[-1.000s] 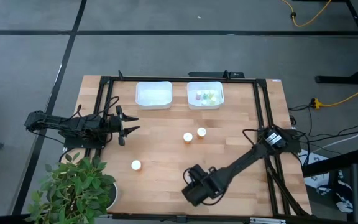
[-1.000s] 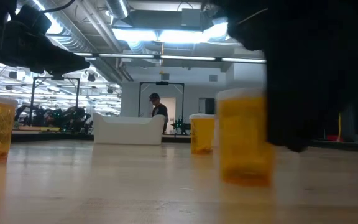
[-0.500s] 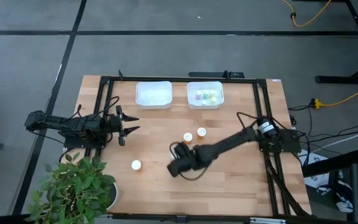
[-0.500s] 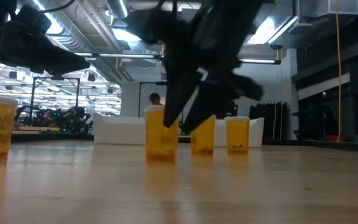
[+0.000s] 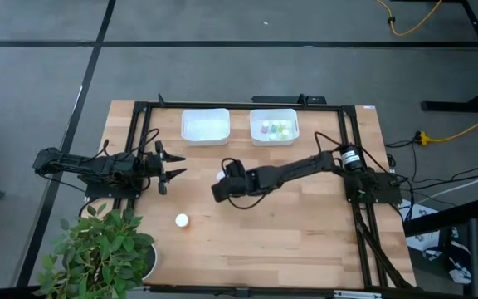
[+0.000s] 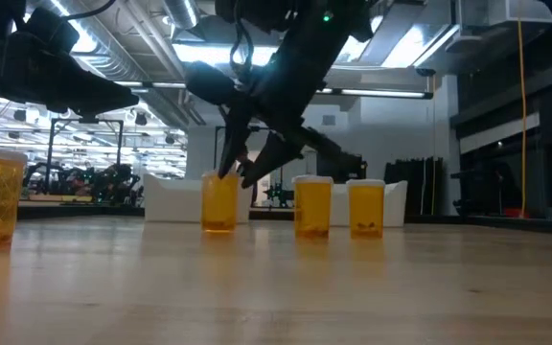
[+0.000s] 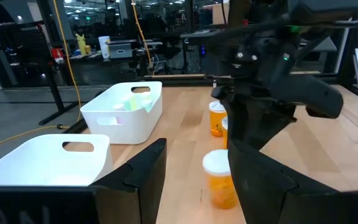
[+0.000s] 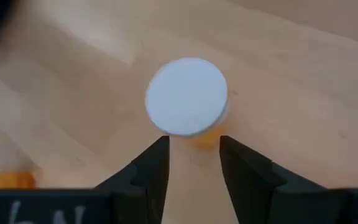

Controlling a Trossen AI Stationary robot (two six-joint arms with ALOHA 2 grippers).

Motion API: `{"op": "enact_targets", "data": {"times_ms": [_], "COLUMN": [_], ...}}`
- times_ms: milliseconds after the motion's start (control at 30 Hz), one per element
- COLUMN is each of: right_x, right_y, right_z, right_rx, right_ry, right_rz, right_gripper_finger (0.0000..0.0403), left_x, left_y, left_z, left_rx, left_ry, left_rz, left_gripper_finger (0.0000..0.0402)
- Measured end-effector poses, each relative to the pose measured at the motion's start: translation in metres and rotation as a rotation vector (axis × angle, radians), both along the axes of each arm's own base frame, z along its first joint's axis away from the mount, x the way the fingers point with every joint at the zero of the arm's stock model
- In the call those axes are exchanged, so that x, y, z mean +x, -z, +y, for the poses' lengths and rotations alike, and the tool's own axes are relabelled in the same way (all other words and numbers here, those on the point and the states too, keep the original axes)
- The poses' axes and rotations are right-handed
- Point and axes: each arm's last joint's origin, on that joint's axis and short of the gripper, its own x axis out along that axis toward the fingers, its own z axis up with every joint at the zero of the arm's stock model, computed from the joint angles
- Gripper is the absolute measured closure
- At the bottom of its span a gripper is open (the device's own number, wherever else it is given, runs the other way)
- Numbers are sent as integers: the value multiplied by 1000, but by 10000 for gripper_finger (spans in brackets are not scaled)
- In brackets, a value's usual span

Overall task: Pick and place medicine bottles into bin by pill shape (circle, oval)
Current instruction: Prepare the orange bottles, then put the orange pill bottle into the left white bin

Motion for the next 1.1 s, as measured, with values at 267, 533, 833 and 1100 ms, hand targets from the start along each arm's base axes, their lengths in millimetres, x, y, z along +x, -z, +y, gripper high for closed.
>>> {"op": "enact_targets", "data": {"times_ms": [267, 533, 833, 1100], "right_x": [12, 6, -5, -20], "right_y": [-48, -119, -140, -141], "right_z": [0, 35, 99, 132], "right_rx": [-20, 59, 105, 76], "right_ry": [-36, -152, -274, -226], "right_rz": [-21, -36, -156, -194], "right_gripper_finger": [260, 260, 260, 260], "left_x": [0, 0, 0, 0], "left_y": [0, 0, -3, -6], "left_z": [0, 0, 0, 0], "left_rx": [0, 0, -174, -588], "left_ry": [0, 0, -1, -31], "left_rz": [0, 0, -67, -202], "left_gripper_finger": [235, 235, 235, 235]}}
